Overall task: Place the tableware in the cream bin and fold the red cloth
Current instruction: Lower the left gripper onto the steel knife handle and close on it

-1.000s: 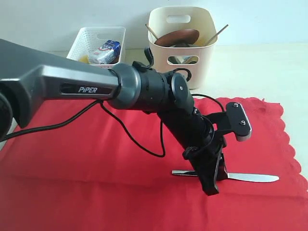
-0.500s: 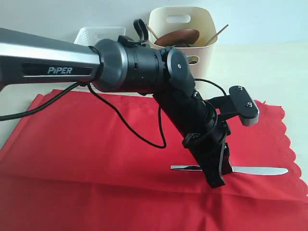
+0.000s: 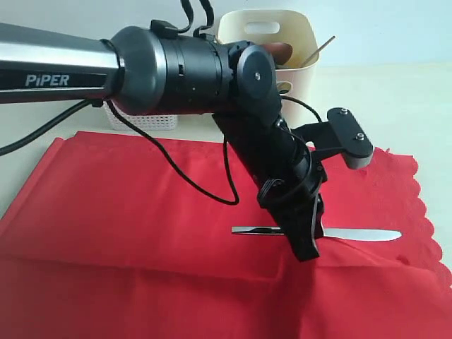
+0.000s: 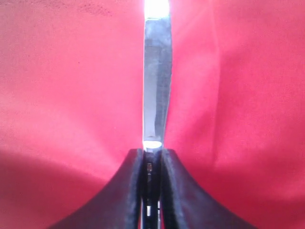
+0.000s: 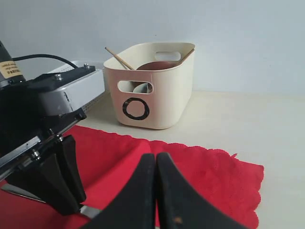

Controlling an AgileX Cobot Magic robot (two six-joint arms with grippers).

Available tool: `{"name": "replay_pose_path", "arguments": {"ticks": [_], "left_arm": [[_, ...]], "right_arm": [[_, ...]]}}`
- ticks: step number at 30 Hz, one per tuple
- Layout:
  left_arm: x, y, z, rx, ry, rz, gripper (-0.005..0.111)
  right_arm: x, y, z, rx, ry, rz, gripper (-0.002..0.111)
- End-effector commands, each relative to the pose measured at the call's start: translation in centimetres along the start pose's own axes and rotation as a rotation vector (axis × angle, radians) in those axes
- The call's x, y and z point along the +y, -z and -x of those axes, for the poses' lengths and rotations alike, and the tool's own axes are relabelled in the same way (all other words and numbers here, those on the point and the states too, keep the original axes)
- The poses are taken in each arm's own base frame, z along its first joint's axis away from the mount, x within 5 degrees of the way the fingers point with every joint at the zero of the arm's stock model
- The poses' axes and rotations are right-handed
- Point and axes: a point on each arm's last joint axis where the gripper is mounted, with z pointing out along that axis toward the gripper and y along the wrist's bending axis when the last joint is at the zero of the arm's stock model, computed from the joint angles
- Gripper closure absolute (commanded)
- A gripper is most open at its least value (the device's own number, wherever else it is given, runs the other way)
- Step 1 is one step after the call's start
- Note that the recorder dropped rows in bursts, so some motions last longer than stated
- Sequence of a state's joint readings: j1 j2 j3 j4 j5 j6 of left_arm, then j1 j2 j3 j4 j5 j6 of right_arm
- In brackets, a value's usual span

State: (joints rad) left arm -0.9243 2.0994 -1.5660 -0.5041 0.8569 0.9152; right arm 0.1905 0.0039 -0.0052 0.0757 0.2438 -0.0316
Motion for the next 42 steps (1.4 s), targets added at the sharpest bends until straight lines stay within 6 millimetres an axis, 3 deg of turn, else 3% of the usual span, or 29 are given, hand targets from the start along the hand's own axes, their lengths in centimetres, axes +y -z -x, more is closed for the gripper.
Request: {"name": "replay_pose_path", "arguments": {"ticks": [1,9,17,20,23,28,30,34,36,39,42], "left_arm": [[-0.1,1.0,-0.1,0.033,0.015,0.037,0.107],[-0.2,2.9,0.1,0.051,0.005,0.101,0.107],[-0.1,7.2,0.1,0.013,0.040,0.143,0.107],[-0.5,7.8,-0.3,0.046,0.048,0.091,0.107],[-0.3,5.7,-0.6,0.064,0.072,0.043,0.107],[1.6,-0.9,-1.3,0.012,0.127,0.001,0.107],[1.6,-2.6,-1.7,0.034,0.106,-0.009,0.098],[2.1,-3.3,-1.7,0.009,0.138,0.018,0.053],[2.1,-3.3,-1.6,-0.011,0.155,0.016,0.044],[2.0,-3.3,-1.7,0.001,0.152,0.005,0.043],[1.9,-3.4,-2.0,0.031,0.133,-0.005,0.052]], "right_arm": [[0.0,0.0,-0.1,-0.005,0.000,0.002,0.108],[0.0,0.0,-0.1,-0.003,0.000,0.002,0.108],[0.0,0.0,-0.1,-0.003,0.000,0.002,0.108],[0.0,0.0,-0.1,-0.003,0.000,0.002,0.108],[0.0,0.0,-0.1,-0.003,0.000,0.002,0.108],[0.0,0.0,-0.1,-0.003,0.000,0.002,0.108],[0.0,0.0,-0.1,-0.003,0.000,0.002,0.108],[0.0,0.0,-0.1,-0.003,0.000,0.002,0.108],[0.0,0.0,-0.1,-0.003,0.000,0.002,0.108],[0.0,0.0,-0.1,-0.003,0.000,0.002,0.108],[0.0,0.0,-0.1,-0.003,0.000,0.002,0.108]]}}
